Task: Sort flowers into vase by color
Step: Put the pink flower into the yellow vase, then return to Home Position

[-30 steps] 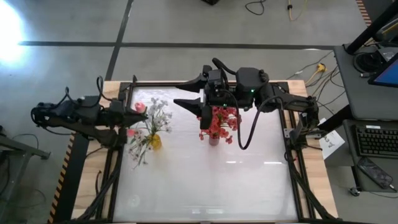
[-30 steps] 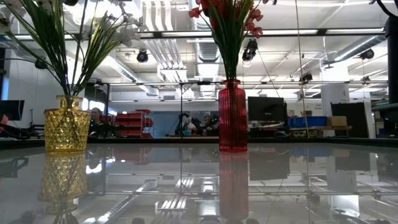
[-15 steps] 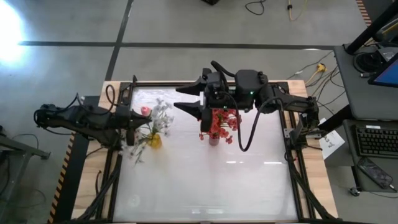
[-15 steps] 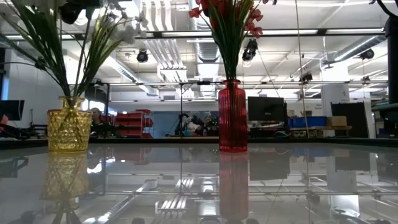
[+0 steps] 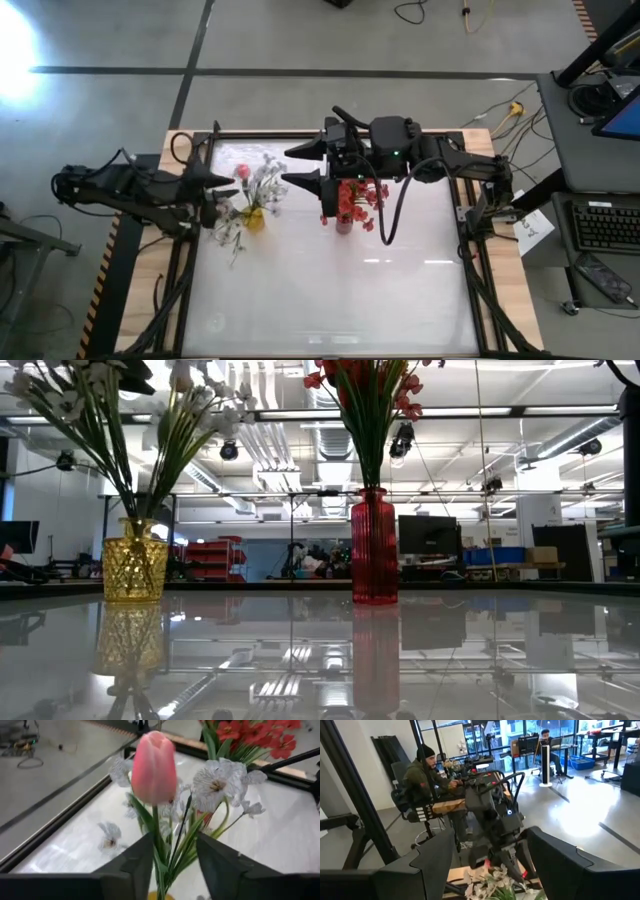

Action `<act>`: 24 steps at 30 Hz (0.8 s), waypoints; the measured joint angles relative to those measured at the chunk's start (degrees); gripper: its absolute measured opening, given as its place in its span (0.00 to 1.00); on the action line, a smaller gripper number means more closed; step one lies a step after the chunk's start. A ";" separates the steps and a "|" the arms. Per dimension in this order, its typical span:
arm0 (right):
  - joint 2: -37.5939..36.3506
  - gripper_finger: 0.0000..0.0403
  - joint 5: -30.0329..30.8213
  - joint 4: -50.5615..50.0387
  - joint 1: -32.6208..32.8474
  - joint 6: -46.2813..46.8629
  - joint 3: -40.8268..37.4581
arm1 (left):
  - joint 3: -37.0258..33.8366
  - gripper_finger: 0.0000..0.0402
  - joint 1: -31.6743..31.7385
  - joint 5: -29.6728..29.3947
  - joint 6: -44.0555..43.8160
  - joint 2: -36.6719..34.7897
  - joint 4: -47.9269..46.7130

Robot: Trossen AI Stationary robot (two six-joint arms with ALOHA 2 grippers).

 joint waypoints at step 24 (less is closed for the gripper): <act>-1.96 0.52 -0.03 -8.36 3.82 -9.76 -0.27 | 19.39 0.58 0.00 4.13 8.28 -2.77 4.54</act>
